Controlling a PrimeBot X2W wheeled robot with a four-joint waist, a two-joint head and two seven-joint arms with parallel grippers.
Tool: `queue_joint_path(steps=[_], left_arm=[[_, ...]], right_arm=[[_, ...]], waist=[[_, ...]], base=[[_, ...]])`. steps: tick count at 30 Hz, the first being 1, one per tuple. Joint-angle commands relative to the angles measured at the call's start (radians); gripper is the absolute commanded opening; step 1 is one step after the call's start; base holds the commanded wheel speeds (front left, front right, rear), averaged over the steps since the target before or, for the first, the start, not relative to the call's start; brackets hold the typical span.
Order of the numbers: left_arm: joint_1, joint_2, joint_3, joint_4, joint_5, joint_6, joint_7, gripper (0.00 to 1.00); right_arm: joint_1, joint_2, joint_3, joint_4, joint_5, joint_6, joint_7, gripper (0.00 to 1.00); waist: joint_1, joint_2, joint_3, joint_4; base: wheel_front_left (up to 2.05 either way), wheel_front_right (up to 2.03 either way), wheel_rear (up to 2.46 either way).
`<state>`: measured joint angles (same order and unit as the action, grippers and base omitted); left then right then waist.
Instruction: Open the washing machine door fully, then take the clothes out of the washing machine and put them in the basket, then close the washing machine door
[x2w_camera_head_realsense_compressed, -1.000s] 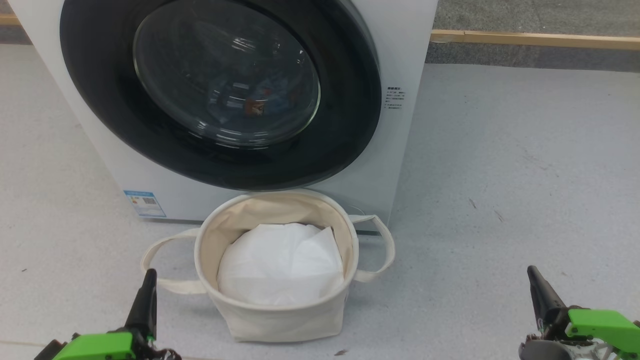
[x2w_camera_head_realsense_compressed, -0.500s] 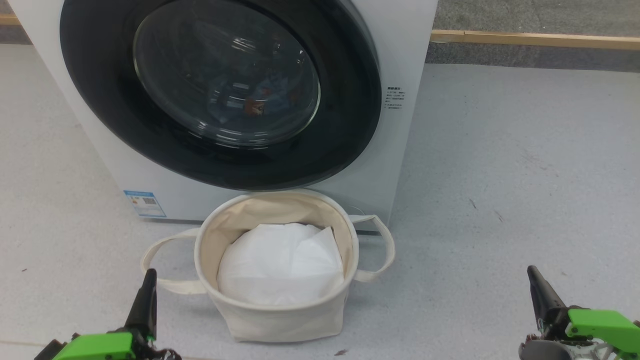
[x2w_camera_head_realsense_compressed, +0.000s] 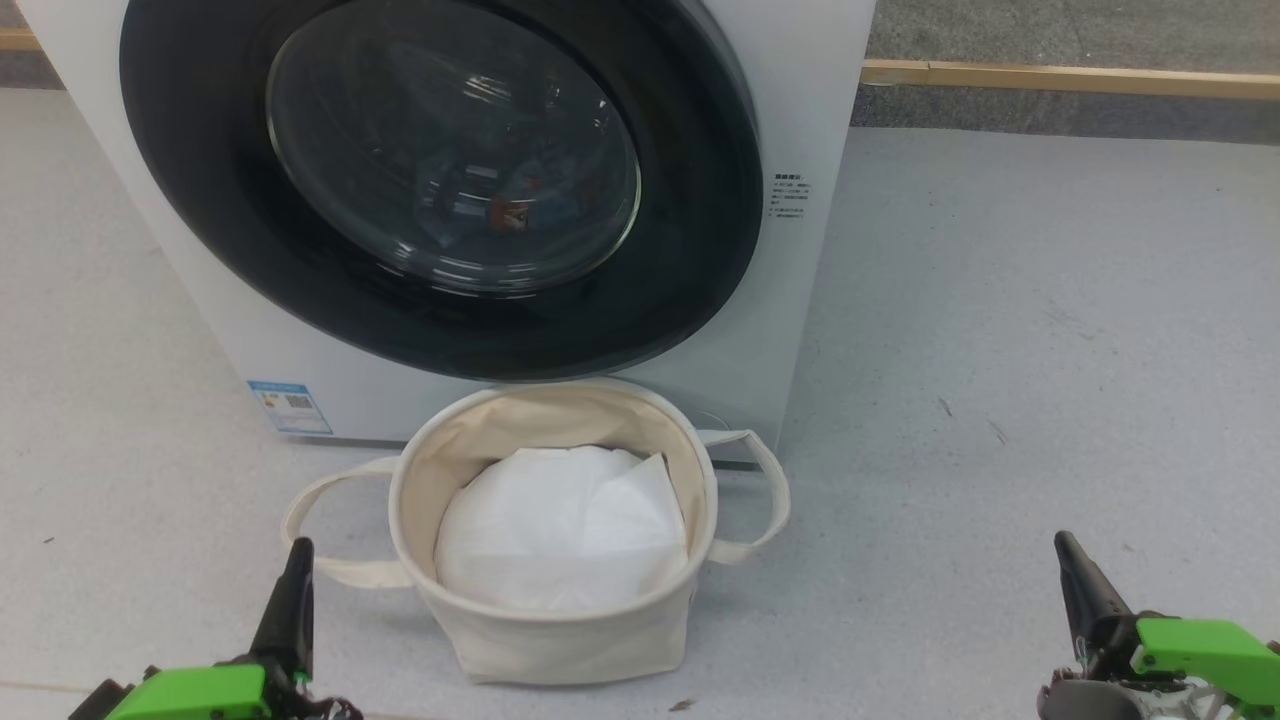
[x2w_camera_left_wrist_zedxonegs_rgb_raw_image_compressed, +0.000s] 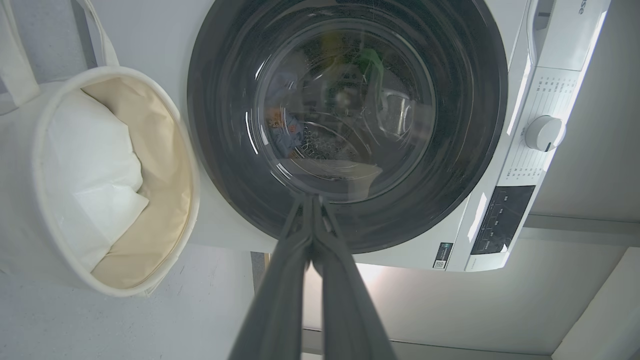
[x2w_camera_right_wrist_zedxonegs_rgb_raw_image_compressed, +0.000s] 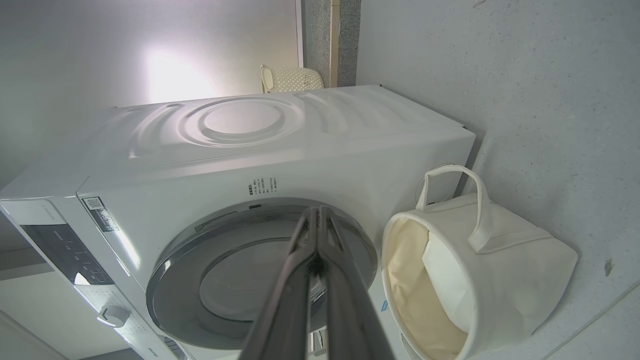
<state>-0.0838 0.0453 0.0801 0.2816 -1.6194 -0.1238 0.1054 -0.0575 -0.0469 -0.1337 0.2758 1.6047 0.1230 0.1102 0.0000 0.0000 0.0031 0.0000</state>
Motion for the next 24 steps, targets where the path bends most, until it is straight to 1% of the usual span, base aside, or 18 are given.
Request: queue_joint_path(steps=[1,24], left_arm=[[-0.024,0.005,0.035,-0.037,0.012,-0.007,0.009,0.00],[-0.024,0.005,0.035,-0.037,0.012,-0.007,0.009,0.00]], right_arm=[[-0.050,-0.003,0.020,-0.031,0.004,0.008,0.003,0.00],[-0.050,-0.003,0.020,-0.031,0.004,0.008,0.003,0.00]], waist=[[0.0000,0.0000,0.000,0.000],[0.0000,0.0000,0.000,0.000]], base=[[0.00,0.00,0.00],[0.00,0.00,0.00]])
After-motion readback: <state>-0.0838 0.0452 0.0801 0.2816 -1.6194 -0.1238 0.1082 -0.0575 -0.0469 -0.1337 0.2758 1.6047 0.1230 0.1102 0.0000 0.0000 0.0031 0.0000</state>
